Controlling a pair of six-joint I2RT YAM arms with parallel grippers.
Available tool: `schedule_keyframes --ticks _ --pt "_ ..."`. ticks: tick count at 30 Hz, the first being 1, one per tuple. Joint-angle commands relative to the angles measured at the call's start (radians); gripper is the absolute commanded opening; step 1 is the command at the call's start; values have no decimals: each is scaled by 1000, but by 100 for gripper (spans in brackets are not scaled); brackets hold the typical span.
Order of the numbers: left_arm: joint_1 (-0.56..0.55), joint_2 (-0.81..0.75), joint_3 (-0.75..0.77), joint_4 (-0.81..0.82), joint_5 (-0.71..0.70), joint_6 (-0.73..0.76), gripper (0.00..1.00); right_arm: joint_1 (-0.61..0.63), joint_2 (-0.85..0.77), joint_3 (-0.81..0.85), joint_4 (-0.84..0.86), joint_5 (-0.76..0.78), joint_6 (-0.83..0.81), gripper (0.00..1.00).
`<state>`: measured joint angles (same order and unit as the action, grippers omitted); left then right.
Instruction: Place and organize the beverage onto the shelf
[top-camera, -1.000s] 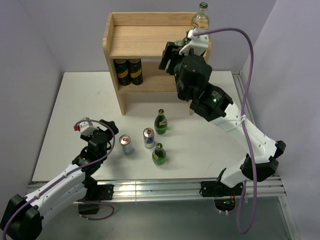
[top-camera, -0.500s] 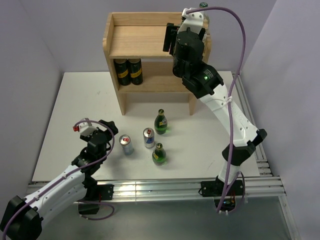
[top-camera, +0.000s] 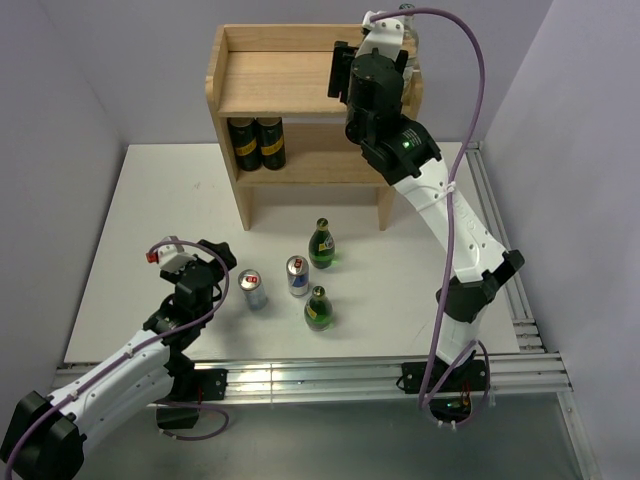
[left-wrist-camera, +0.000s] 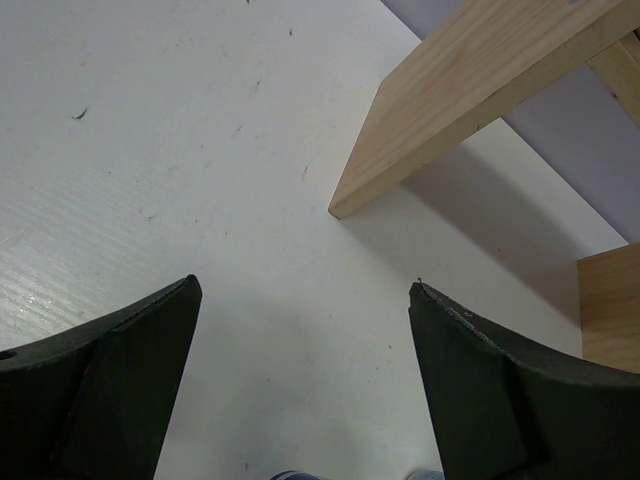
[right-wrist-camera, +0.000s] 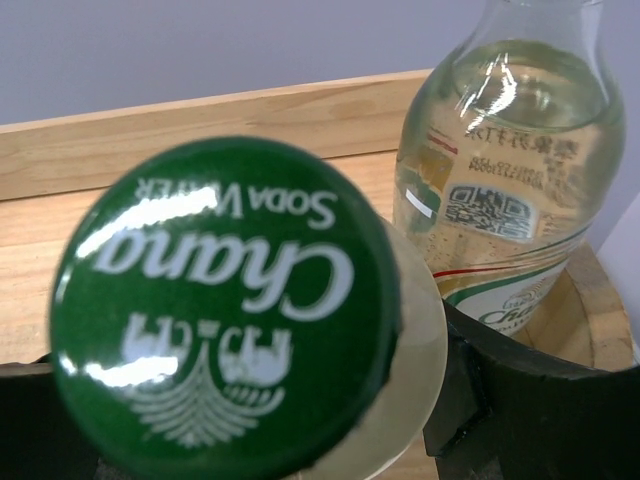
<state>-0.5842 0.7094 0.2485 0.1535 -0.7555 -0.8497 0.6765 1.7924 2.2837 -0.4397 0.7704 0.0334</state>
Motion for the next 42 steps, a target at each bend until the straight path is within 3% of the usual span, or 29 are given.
schedule_keyframes --ticks 1,3,4,5,7,12,14,42 --pt "-5 4 -5 37 5 24 92 -25 -2 53 131 -3 6 13" --pt "-5 7 -2 40 5 26 92 -26 -1 48 133 -6 8 26" --pt "-5 9 -2 41 5 26 92 -26 -1 42 134 -10 13 37" --pt "-3 12 -3 43 5 24 92 -26 1 42 134 -10 13 55" --pt "-5 15 0 38 4 23 92 -26 5 40 133 -8 14 70" --pt "-5 13 0 37 4 24 92 -26 10 37 133 -3 14 79" --pt "-3 10 0 35 4 23 92 -26 15 37 131 1 16 88" --pt "-5 4 -2 34 2 23 92 -37 61 10 193 46 11 88"
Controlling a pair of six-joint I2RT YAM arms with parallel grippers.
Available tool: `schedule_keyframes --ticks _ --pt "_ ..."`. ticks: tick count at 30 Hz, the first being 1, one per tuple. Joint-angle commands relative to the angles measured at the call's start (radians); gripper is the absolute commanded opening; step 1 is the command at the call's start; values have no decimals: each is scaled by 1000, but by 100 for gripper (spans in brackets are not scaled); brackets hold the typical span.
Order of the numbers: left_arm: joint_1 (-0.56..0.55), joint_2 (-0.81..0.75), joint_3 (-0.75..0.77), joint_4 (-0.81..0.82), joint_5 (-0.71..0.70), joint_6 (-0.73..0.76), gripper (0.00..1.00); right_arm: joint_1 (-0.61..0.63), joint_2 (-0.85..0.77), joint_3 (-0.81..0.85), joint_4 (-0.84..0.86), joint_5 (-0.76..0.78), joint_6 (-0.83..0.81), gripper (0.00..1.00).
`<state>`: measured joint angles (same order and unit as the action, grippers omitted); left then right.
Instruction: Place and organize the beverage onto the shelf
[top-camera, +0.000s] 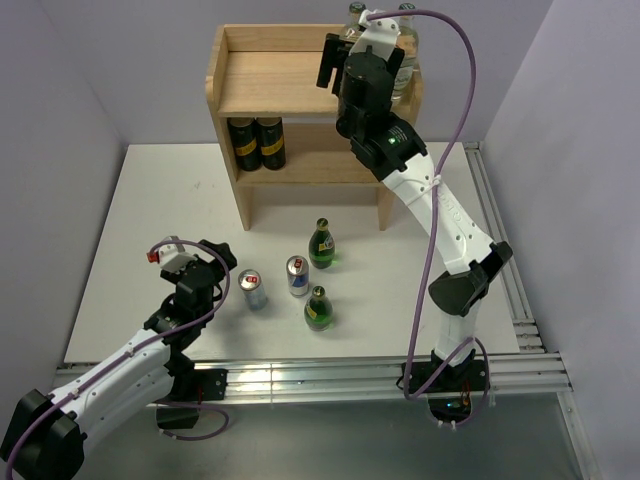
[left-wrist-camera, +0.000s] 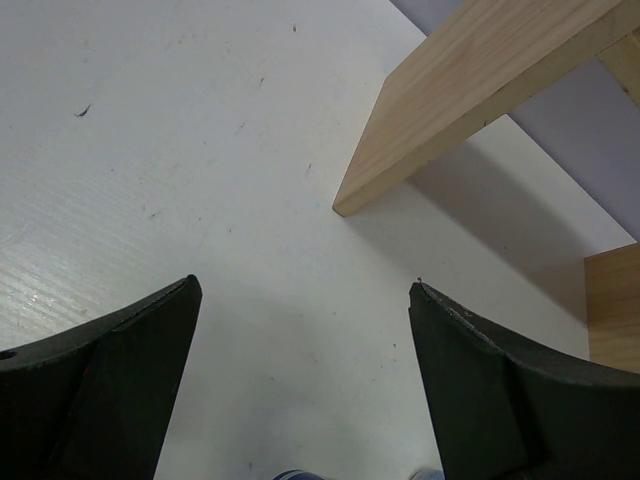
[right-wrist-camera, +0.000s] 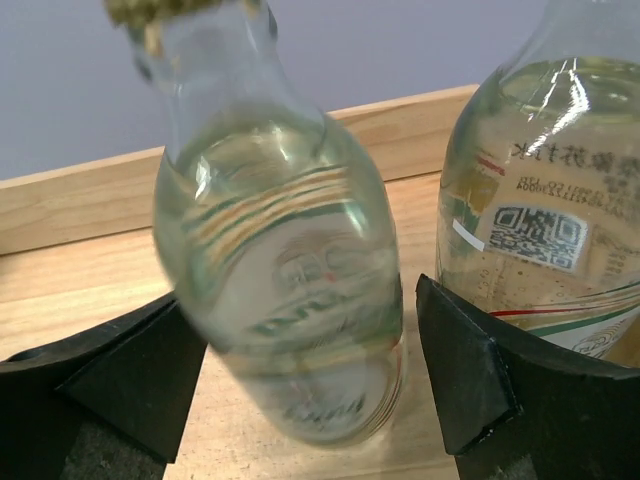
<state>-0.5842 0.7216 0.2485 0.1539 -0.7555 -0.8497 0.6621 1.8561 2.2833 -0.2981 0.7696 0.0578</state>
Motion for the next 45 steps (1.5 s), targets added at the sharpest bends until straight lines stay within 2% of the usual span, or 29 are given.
schedule_keyframes --ticks 1,13,16,18,33,45 --pt "-3 -7 -2 35 2 24 92 -22 -5 5 54 45 -12 88" --pt "-5 -8 -2 33 1 24 92 -30 -47 -90 54 39 27 88" --pt "-5 -4 1 30 1 26 92 -30 -75 -125 47 39 46 91" --pt "-5 -2 3 30 2 24 92 -30 -104 -168 50 39 60 100" --pt "-5 7 12 22 2 26 92 -27 -282 -419 7 16 185 100" --pt "-3 25 34 1 8 20 92 19 -455 -709 36 -29 233 100"
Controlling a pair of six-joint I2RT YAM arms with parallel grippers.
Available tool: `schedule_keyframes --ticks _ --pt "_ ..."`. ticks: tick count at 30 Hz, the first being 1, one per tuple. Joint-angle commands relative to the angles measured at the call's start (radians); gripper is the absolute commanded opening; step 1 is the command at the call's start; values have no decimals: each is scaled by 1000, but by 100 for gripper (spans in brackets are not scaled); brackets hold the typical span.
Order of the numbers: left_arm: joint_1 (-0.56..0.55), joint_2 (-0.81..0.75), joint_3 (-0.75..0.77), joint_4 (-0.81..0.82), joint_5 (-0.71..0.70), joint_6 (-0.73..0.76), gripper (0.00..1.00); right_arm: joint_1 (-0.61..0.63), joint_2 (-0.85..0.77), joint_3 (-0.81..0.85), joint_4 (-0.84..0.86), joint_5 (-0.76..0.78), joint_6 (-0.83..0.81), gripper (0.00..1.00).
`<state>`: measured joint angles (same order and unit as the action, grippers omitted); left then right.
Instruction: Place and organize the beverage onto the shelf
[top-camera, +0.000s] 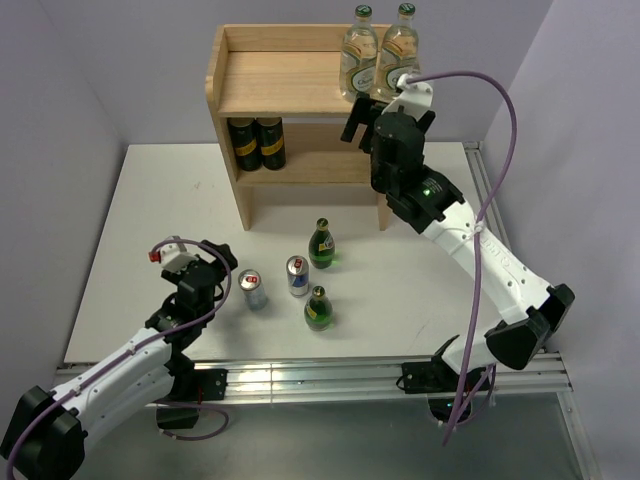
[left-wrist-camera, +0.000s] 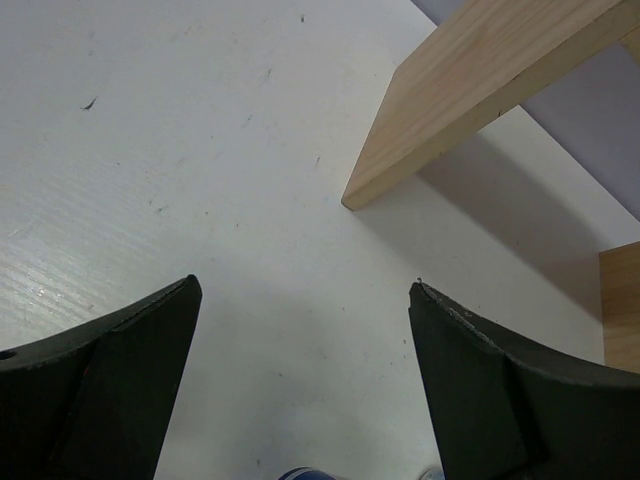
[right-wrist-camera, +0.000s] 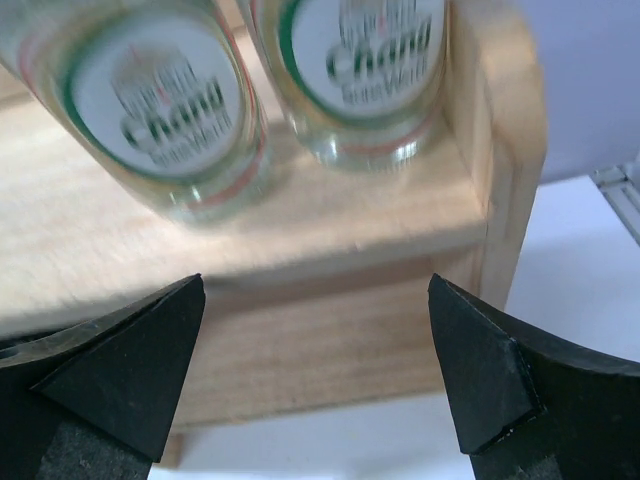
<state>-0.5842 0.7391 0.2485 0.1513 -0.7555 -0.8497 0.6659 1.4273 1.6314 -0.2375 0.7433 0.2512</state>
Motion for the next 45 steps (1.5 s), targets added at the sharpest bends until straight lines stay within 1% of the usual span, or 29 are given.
schedule_keyframes --ticks 1,3,4,5,6,7,9,10,11,12,14,17,21,24,26,28,29,30,32,33,35,37,38,41,43,45 --pt "-5 9 38 -2 10 20 92 18 -54 -77 -31 -4 51 100" --pt "-5 0 54 -15 39 20 92 32 -93 -128 -37 -10 71 100" --pt "-6 -6 55 -18 57 27 92 52 -140 -192 -31 -13 79 100" --pt "-6 -15 58 -16 112 32 92 67 -165 -224 -20 -2 83 100" --pt "-6 -32 70 -21 139 44 92 86 -192 -258 -17 8 91 100" --pt "-6 -41 81 -51 165 44 93 121 -243 -319 -22 25 100 100" --pt "-6 -49 138 -119 200 26 95 150 -295 -379 -39 34 143 100" --pt "-9 -49 156 -143 211 28 95 161 -351 -442 -48 31 161 100" --pt "-9 -49 188 -186 222 31 96 181 -381 -477 -54 4 178 100" --pt "-12 -47 204 -199 248 47 96 188 -433 -539 -56 -11 210 100" --pt "-17 -41 231 -223 260 64 96 224 -479 -594 -72 -50 238 100" --pt "-31 -29 274 -271 274 92 96 277 -557 -698 -97 -65 284 100" --pt "-61 -29 328 -335 308 127 96 371 -669 -881 -77 -171 321 100" --pt "-98 -26 360 -416 321 129 97 423 -780 -982 -94 -173 371 100" --pt "-124 -27 362 -467 303 110 97 435 -823 -1019 -132 -163 402 100" --pt "-183 -32 353 -492 269 64 96 442 -884 -1067 -155 -162 433 100" --pt "-206 -32 350 -501 230 49 96 445 -902 -1079 -160 -160 439 100" --pt "-251 -27 350 -512 202 19 96 443 -932 -1100 -161 -159 448 100" --pt "-293 2 356 -548 159 -8 96 446 -950 -1110 -177 -151 456 100" --pt "-330 17 362 -567 115 -40 96 445 -961 -1113 -181 -150 461 100" --pt "-364 60 374 -611 76 -92 96 445 -966 -1113 -194 -141 461 100" --pt "-426 89 374 -633 10 -138 96 445 -973 -1116 -201 -134 456 100" --pt "-472 97 373 -660 -36 -193 96 445 -976 -1121 -203 -131 454 100" --pt "-531 135 370 -708 -87 -287 97 445 -990 -1125 -209 -133 456 100" --pt "-539 169 361 -716 -108 -319 97 446 -999 -1130 -207 -137 459 100" --pt "-543 192 345 -687 -116 -364 97 445 -1012 -1139 -200 -151 461 100"
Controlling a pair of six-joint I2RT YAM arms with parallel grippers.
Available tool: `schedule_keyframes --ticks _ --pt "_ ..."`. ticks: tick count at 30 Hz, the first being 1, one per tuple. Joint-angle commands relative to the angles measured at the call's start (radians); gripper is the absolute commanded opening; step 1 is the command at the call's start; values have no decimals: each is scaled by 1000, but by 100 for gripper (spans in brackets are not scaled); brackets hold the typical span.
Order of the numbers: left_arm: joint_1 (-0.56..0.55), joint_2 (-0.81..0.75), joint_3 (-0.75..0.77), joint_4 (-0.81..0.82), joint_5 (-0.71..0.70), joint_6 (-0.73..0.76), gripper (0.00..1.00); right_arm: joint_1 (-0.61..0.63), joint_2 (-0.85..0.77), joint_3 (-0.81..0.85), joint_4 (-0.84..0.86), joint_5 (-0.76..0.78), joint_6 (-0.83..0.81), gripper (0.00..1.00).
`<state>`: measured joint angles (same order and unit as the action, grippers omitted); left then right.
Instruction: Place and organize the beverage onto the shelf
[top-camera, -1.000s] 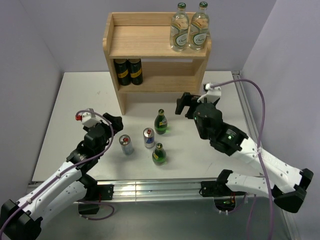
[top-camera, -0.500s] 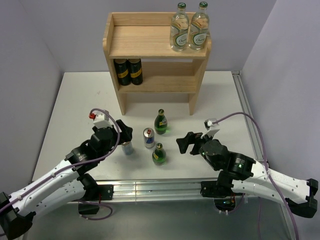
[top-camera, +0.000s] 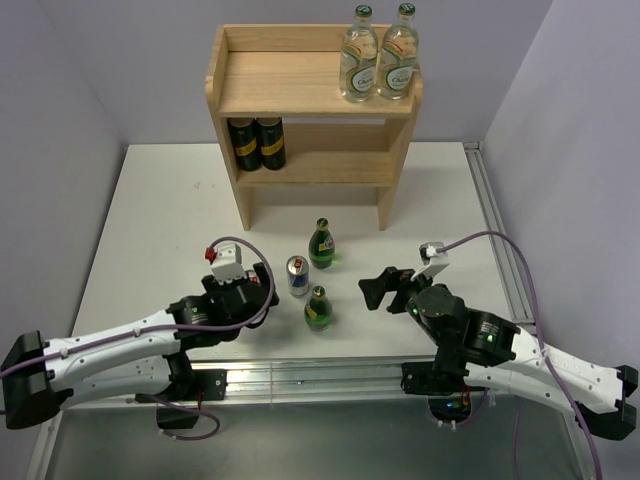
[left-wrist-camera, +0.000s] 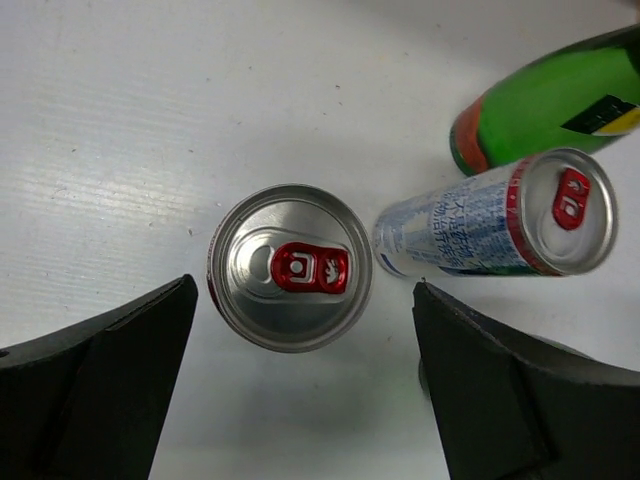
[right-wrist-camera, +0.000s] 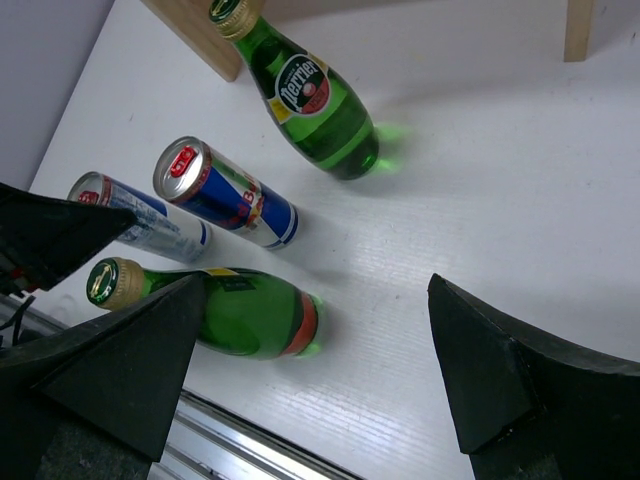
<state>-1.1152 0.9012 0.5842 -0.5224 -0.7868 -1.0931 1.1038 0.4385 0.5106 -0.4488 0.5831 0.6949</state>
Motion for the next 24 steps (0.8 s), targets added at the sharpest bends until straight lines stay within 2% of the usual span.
schedule_keyframes --ticks 1,3,6,10,16,22,24 --pt "-14 57 -13 11 -86 -125 96 7 -26 -23 13 6 20 100" --pt "-18 94 -35 71 -103 -157 96 7 -30 -35 22 -8 26 100" --pt "-35 188 -70 131 -201 -247 97 8 -38 -50 32 -17 37 100" --pt "-46 400 -72 199 -320 -315 99 7 -47 -61 36 -29 41 100" --pt "-48 614 3 303 -387 -262 98 7 -43 -69 39 -35 43 100" --pt "-46 653 -20 458 -431 -131 84 7 -34 -81 56 -35 40 100" --pt "-46 659 -29 507 -448 -91 74 7 -29 -80 58 -35 38 100"
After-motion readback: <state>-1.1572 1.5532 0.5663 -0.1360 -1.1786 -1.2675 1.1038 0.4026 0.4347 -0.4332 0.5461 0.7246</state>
